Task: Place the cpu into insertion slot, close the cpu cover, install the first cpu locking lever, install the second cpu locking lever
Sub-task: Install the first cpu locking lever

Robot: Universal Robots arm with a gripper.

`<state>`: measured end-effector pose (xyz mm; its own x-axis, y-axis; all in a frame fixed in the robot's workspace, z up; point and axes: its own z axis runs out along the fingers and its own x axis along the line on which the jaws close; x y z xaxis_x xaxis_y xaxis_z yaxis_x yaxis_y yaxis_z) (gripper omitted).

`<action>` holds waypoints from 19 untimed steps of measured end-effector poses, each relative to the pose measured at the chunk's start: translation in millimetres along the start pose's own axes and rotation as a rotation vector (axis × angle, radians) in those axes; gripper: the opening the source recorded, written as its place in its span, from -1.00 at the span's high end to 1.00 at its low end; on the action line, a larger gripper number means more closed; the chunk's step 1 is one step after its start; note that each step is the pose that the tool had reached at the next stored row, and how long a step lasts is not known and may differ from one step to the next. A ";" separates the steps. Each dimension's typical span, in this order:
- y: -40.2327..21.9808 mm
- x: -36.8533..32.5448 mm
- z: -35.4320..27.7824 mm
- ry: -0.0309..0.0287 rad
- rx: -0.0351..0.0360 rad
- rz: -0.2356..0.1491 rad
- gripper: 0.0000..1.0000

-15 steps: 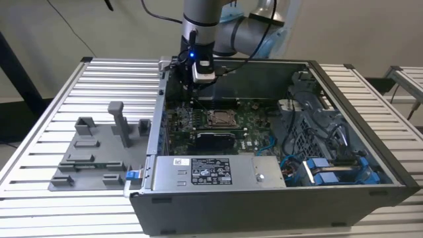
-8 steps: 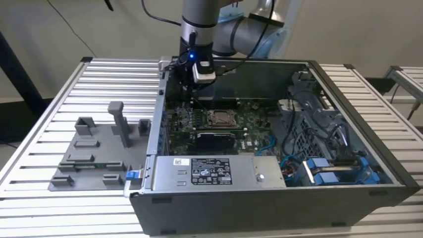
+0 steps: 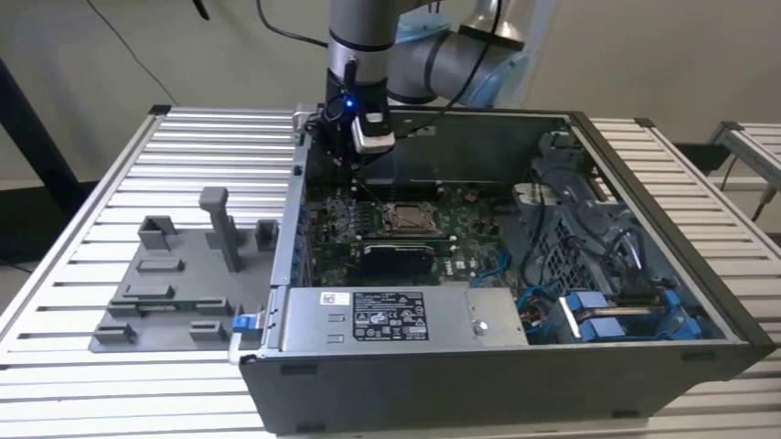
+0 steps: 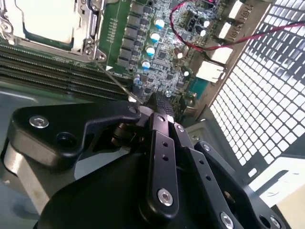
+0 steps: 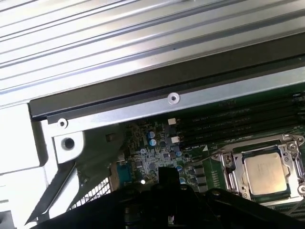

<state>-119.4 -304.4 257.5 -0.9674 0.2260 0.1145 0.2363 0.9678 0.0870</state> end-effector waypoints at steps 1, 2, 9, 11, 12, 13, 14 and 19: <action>-0.2 0.7 0.2 -0.0004 -0.0004 -0.006 0.79; -0.3 1.2 0.3 -0.0006 -0.0010 -0.012 0.79; -5.3 2.1 3.7 -0.0009 -0.0040 -0.042 0.79; -7.3 1.3 3.5 -0.0006 -0.0043 -0.045 0.79; -8.4 0.7 3.3 -0.0006 -0.0046 -0.045 0.79; -9.3 0.0 3.2 -0.0004 -0.0048 -0.046 0.79; -10.1 -0.9 3.0 -0.0001 -0.0052 -0.046 0.79; -10.0 -9.7 2.0 0.0012 -0.0101 -0.051 0.79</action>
<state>-112.6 -316.1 253.6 -0.9781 0.1760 0.1108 0.1874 0.9769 0.1028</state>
